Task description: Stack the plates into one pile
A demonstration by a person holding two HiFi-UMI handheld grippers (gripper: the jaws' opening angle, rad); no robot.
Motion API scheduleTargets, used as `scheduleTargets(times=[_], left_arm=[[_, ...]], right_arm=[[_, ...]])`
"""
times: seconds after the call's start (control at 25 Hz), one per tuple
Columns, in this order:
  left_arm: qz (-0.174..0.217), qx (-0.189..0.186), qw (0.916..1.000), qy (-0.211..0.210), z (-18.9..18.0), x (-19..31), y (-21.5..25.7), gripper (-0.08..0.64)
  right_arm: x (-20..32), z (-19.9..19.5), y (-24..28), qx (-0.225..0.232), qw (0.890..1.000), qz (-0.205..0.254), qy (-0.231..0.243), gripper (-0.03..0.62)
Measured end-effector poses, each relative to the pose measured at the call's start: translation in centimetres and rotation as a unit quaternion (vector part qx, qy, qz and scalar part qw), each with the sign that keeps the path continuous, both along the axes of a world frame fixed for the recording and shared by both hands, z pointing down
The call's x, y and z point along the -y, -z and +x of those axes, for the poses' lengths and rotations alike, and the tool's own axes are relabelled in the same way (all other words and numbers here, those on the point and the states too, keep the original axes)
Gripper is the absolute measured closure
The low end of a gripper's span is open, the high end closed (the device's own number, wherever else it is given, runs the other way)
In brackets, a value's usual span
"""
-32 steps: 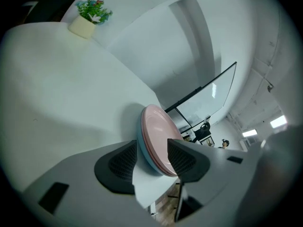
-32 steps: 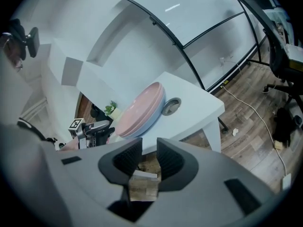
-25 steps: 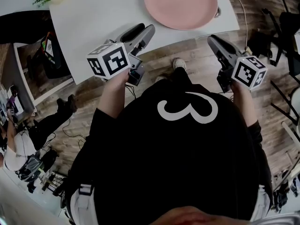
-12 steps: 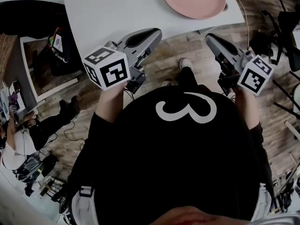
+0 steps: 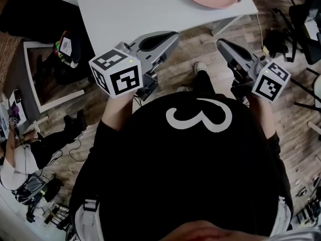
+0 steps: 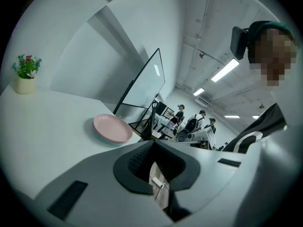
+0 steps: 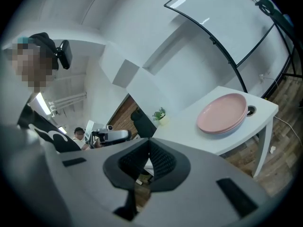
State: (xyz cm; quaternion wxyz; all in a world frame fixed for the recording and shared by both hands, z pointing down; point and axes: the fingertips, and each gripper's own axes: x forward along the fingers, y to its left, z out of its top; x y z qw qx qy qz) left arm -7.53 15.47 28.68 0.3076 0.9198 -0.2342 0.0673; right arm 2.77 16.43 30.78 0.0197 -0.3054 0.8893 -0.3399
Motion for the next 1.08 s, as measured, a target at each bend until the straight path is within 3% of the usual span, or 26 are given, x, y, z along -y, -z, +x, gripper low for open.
scheduleTargets(times=[0.36, 1.08], left_arm=[[0.027, 0.01, 0.9991, -0.031, 0.0, -3.9, 0.9, 0.545], [0.027, -0.013, 0.9991, -0.031, 0.5, -8.3, 1.5, 0.543]], right_arm=[[-4.1, -1.3, 1.9, -0.021, 0.999, 0.027, -0.024, 0.568], [-8.5, -1.3, 2.3, -0.034, 0.998, 0.044, -0.019, 0.568]])
